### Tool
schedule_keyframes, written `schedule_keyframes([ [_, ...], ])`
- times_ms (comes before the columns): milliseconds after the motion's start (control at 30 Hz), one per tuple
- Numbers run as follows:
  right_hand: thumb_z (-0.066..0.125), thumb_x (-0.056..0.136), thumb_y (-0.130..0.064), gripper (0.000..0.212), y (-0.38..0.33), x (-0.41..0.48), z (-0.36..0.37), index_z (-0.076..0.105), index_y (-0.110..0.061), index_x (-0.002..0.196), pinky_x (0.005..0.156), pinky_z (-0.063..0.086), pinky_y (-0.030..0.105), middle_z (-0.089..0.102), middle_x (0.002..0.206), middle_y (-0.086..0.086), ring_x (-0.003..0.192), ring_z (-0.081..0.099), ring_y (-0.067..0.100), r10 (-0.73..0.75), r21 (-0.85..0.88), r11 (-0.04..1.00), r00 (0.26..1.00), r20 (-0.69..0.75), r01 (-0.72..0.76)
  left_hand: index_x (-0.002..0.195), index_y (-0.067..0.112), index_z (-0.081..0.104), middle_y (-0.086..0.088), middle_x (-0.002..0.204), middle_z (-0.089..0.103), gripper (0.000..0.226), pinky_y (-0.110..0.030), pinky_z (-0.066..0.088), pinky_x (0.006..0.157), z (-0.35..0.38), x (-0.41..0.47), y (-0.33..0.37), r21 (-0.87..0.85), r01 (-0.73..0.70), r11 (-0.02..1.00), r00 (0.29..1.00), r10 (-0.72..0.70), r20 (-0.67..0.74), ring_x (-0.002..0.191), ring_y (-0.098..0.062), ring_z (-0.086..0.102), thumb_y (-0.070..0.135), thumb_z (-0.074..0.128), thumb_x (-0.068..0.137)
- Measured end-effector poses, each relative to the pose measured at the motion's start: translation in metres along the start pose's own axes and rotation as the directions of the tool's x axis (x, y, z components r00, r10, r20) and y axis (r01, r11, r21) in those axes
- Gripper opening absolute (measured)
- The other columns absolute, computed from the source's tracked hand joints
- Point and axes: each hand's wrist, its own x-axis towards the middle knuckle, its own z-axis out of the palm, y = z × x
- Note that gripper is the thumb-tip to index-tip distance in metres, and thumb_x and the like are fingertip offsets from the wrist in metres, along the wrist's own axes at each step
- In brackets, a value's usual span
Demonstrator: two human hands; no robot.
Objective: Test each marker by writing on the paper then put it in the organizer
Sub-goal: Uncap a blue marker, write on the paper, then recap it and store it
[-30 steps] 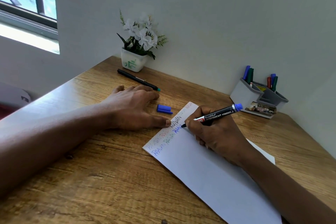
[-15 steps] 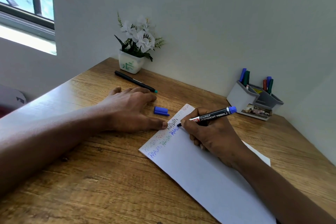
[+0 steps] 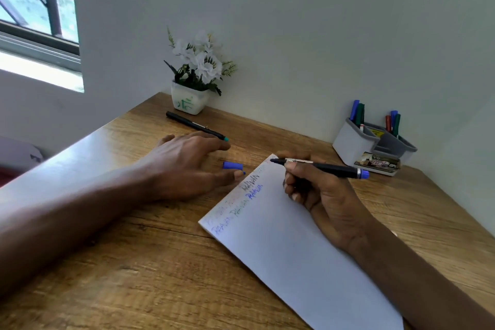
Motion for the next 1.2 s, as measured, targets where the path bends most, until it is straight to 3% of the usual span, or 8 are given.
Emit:
schedule_keyframes([
  [200, 0.048, 0.091, -0.023, 0.040, -0.002, 0.003, -0.008, 0.075, -0.004, 0.114, 0.054, 0.050, 0.024, 0.068, 0.079, 0.011, 0.067, 0.064, 0.017, 0.031, 0.123, 0.991, 0.992, 0.124, -0.047, 0.133, 0.046, 0.061, 0.020, 0.140, 0.056, 0.047, -0.046, 0.044, 0.106, 0.003, 0.004, 0.002, 0.109, -0.148, 0.983, 0.975, 0.164, -0.153, 0.131, -0.008, 0.050, 0.065, 0.057, 0.089],
  [300, 0.060, 0.085, -0.017, 0.027, -0.002, 0.001, -0.008, 0.072, -0.005, 0.106, 0.054, 0.052, 0.024, 0.070, 0.079, 0.014, 0.065, 0.064, 0.019, 0.018, 0.159, 0.987, 0.995, 0.099, -0.034, 0.116, 0.046, 0.069, 0.026, 0.112, 0.064, 0.031, -0.038, 0.050, 0.093, 0.005, 0.006, 0.002, 0.110, -0.185, 0.977, 0.962, 0.203, -0.185, 0.110, -0.002, 0.059, 0.059, 0.063, 0.088],
  [400, 0.066, 0.077, -0.020, 0.024, -0.003, -0.001, -0.010, 0.069, -0.007, 0.096, 0.054, 0.053, 0.024, 0.072, 0.080, 0.015, 0.064, 0.064, 0.020, 0.027, 0.215, 0.976, 0.996, 0.091, -0.046, 0.106, 0.043, 0.073, 0.026, 0.090, 0.069, 0.019, -0.030, 0.055, 0.079, 0.005, 0.005, -0.003, -0.124, -0.196, 0.973, 0.946, 0.154, -0.286, 0.089, 0.003, 0.065, 0.048, 0.072, 0.088],
  [567, 0.068, 0.078, -0.019, 0.012, -0.004, -0.001, -0.008, 0.074, -0.011, 0.083, 0.052, 0.052, 0.024, 0.071, 0.075, 0.016, 0.059, 0.063, 0.019, 0.019, 0.217, 0.976, 0.997, 0.071, -0.034, 0.106, 0.036, 0.077, 0.004, 0.089, 0.076, 0.022, -0.024, 0.052, 0.065, 0.000, -0.003, 0.000, -0.527, -0.326, 0.784, 0.941, 0.217, -0.260, 0.076, -0.012, 0.067, 0.047, 0.073, 0.088],
  [733, 0.068, 0.079, -0.020, 0.011, -0.005, -0.003, -0.006, 0.076, -0.012, 0.080, 0.053, 0.051, 0.024, 0.071, 0.074, 0.015, 0.058, 0.062, 0.018, 0.010, 0.182, 0.983, 0.996, 0.094, -0.027, 0.107, 0.033, 0.078, 0.009, 0.088, 0.075, 0.017, -0.039, 0.053, 0.065, 0.003, -0.007, 0.011, -0.499, -0.384, 0.777, 0.922, 0.292, -0.253, 0.074, -0.016, 0.066, 0.037, 0.073, 0.091],
  [867, 0.068, 0.082, -0.021, 0.014, -0.007, -0.005, -0.005, 0.079, -0.016, 0.077, 0.056, 0.051, 0.023, 0.073, 0.075, 0.013, 0.060, 0.063, 0.017, -0.009, 0.142, 0.990, 0.991, 0.133, -0.010, 0.108, 0.030, 0.078, 0.015, 0.089, 0.075, 0.016, -0.019, 0.048, 0.061, 0.004, -0.010, 0.014, -0.501, -0.395, 0.770, 0.918, 0.317, -0.237, 0.074, -0.009, 0.064, 0.032, 0.073, 0.093],
  [1000, 0.070, 0.081, -0.022, 0.010, -0.008, -0.006, -0.004, 0.079, -0.018, 0.077, 0.057, 0.051, 0.022, 0.074, 0.077, 0.012, 0.062, 0.063, 0.016, -0.019, 0.128, 0.992, 0.986, 0.164, -0.002, 0.108, 0.030, 0.077, 0.002, 0.091, 0.076, 0.018, -0.036, 0.052, 0.063, 0.003, -0.011, 0.015, -0.565, -0.369, 0.738, 0.929, 0.304, -0.209, 0.078, -0.024, 0.065, 0.038, 0.072, 0.093],
  [1200, 0.072, 0.084, -0.020, 0.006, -0.008, -0.007, -0.002, 0.077, -0.020, 0.080, 0.059, 0.053, 0.023, 0.075, 0.084, 0.017, 0.065, 0.066, 0.017, -0.041, 0.083, 0.996, 0.979, 0.198, 0.025, 0.110, 0.027, 0.077, -0.002, 0.096, 0.076, 0.019, -0.026, 0.054, 0.066, 0.003, -0.012, 0.017, -0.621, -0.350, 0.701, 0.933, 0.321, -0.164, 0.082, -0.019, 0.069, 0.034, 0.071, 0.094],
])
